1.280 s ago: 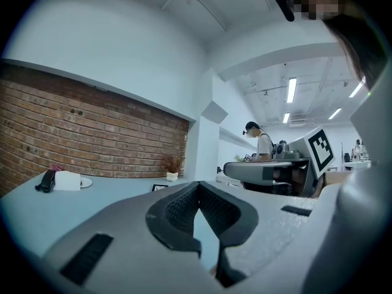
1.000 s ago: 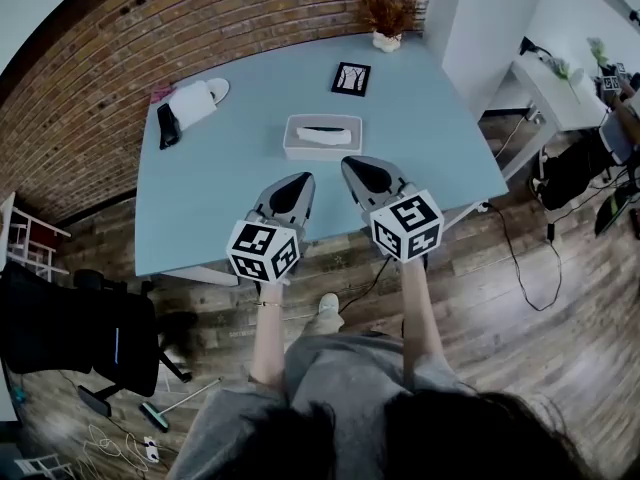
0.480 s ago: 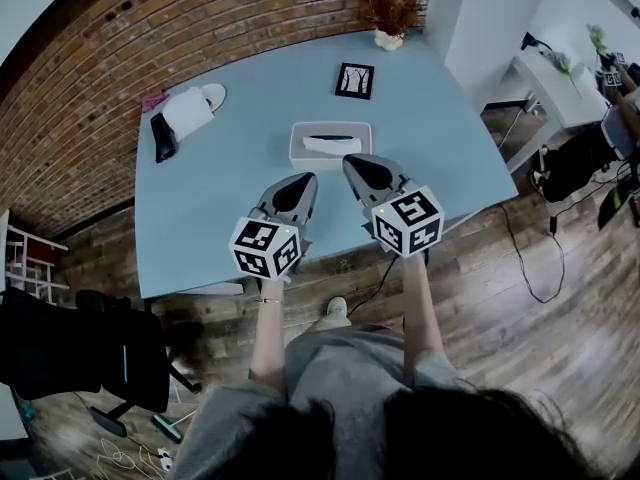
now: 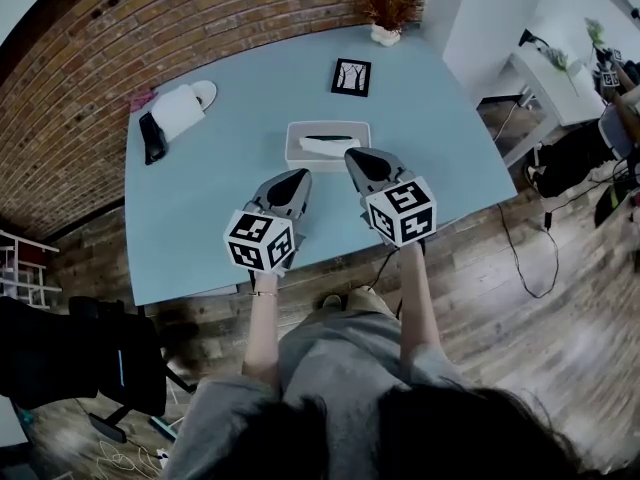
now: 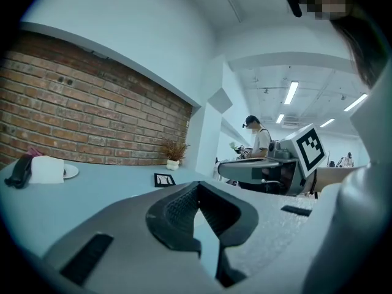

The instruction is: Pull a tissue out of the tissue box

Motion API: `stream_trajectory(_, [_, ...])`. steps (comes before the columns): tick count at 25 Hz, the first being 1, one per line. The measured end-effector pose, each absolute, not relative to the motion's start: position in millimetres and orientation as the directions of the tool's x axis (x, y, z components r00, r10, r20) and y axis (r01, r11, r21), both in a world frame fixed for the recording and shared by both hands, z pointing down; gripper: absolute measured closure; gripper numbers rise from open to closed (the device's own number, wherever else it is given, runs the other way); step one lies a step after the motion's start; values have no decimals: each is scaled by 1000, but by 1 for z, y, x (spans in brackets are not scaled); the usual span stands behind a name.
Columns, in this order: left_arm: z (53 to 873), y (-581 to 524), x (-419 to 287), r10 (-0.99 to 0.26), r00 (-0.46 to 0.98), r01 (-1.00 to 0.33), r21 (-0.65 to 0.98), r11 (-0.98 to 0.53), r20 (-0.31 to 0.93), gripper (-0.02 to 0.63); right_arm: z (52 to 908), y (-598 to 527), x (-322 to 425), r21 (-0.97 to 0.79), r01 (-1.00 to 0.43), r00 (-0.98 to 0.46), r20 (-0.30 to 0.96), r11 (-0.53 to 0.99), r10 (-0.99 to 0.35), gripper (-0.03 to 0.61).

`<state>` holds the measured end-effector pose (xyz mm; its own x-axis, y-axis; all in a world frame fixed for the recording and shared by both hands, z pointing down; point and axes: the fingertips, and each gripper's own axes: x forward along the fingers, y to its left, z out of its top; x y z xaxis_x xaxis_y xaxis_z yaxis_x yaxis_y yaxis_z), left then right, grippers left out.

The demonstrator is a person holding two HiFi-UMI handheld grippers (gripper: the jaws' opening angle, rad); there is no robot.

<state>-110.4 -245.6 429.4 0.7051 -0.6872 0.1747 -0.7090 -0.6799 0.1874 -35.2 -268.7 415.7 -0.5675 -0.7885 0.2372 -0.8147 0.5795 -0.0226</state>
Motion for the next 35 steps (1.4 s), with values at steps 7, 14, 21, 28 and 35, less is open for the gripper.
stream_trajectory(7, [448,-262,-102,-706,677,-735,237,-635,207,611,436,-298,-29,-15,-784,-590,328,620,-737,579])
stream_trajectory(14, [468,-277,-102,-719,649,-760,261,-595,249,611,466,-322,-39,67,-695,-618,454,716,-642,578])
stream_trajectory(21, [490,-284,-112,-723,624,-780,279,-560,295,611,509,-341,-51,246,-502,-547,652,829,-525,506])
stream_trajectory(28, [511,-286,-114,-720,614,-788,299,-538,323,611,541,-345,-57,305,-367,-482,745,879,-461,437])
stream_trajectory(35, [521,-288,-109,-705,621,-784,304,-542,343,611,557,-348,-66,279,-318,-463,788,906,-405,420])
